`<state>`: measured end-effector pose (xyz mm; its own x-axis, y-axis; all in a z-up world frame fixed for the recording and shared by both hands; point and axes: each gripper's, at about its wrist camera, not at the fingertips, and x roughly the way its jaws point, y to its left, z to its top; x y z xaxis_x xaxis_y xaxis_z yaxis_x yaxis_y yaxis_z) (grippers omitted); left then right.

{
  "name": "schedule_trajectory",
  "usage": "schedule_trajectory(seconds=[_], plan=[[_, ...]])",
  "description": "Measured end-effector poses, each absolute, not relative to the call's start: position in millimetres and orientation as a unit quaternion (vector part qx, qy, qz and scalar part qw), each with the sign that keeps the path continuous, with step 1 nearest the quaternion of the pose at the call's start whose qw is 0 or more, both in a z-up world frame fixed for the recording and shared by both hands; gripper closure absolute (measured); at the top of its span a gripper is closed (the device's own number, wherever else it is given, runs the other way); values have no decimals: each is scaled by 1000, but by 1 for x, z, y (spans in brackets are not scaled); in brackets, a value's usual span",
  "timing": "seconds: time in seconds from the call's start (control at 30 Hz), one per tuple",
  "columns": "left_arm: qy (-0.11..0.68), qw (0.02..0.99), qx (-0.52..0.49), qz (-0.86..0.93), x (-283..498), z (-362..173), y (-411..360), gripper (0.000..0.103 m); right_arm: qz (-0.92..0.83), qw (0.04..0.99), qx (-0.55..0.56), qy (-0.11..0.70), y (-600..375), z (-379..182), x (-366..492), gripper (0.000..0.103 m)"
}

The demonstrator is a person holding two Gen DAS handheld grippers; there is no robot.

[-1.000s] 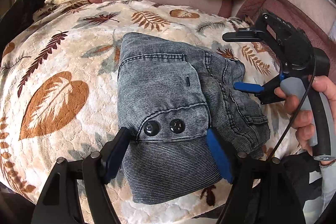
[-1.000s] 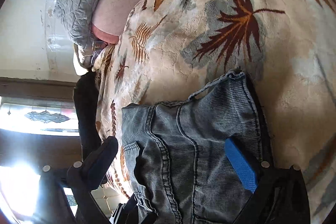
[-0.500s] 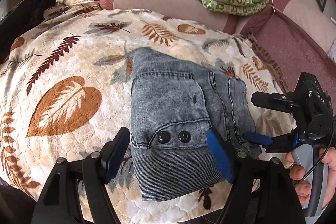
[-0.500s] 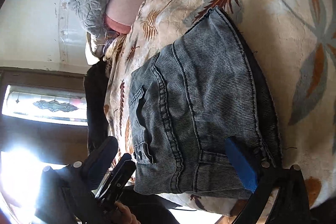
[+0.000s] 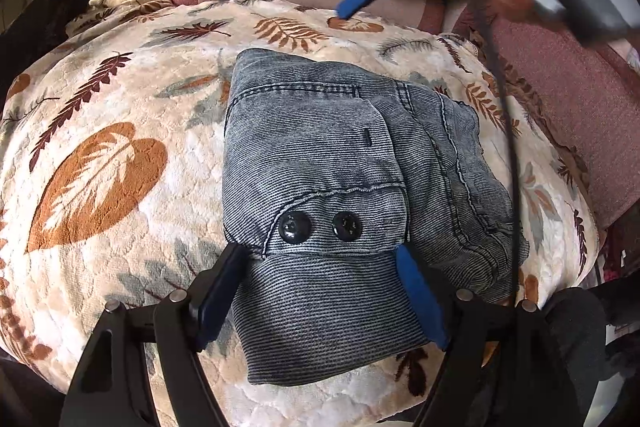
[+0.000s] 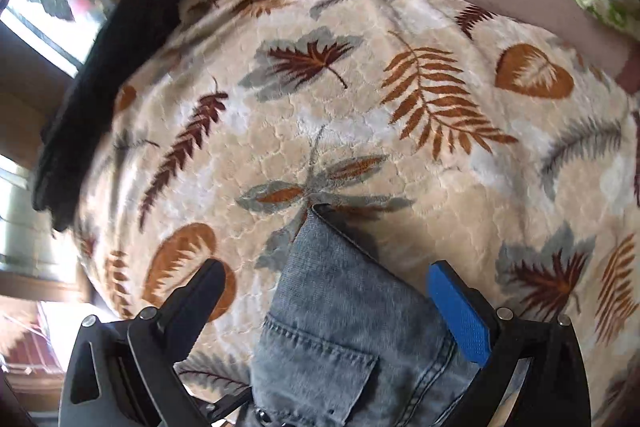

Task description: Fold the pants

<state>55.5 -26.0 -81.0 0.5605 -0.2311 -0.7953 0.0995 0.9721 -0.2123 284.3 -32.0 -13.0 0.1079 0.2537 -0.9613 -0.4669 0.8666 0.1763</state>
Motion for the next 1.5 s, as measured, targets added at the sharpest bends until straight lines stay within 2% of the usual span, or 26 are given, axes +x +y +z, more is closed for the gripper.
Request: schedule_trajectory(seconds=[0.07,0.13,0.23,0.3,0.33,0.47,0.57,0.73,0.77,0.93,1.0,1.07,1.1,1.2,1.27,1.37,1.5], plan=[[454,883,-67,-92,55,-82,-27,24,226,720,-133,643,-9,-35,295,30],[452,885,-67,-92,54,-83,-27,24,212,699,-165,662,6,-53,304,41],[451,885,-66,-95,53,-82,-27,24,208,680,-193,676,18,-69,307,43],[450,885,-65,-98,54,-83,-27,24,213,673,-195,681,22,-76,306,67],[449,885,-66,-99,53,-83,-27,23,212,666,-206,685,24,-80,304,91],[446,887,-65,-101,51,-84,-27,21,207,690,-247,648,27,-67,293,95],[449,885,-72,-102,54,-86,-24,18,207,723,-238,615,15,-53,289,95],[451,883,-78,-99,56,-88,-21,16,190,745,-208,605,5,-81,291,92],[451,883,-81,-100,55,-88,-20,16,192,752,-176,606,-2,-77,293,88],[434,887,-124,-100,48,-72,-5,16,215,794,-76,564,-46,-16,273,86],[401,903,-126,-92,40,-56,0,16,215,800,-45,559,-71,2,254,73],[389,908,-121,-96,38,-46,-3,16,210,802,5,559,-104,6,232,49],[393,907,-116,-101,39,-47,-6,16,203,801,28,562,-121,-2,223,47],[468,876,-56,-99,54,-77,-29,16,167,782,58,598,-160,-52,208,46],[470,876,-39,-100,54,-87,-33,14,167,752,85,632,-176,-85,206,49],[455,882,-72,-100,46,-66,-23,14,181,777,84,596,-178,-58,194,48],[411,907,-52,-72,28,-46,-8,14,155,812,86,557,-199,-25,170,46]])
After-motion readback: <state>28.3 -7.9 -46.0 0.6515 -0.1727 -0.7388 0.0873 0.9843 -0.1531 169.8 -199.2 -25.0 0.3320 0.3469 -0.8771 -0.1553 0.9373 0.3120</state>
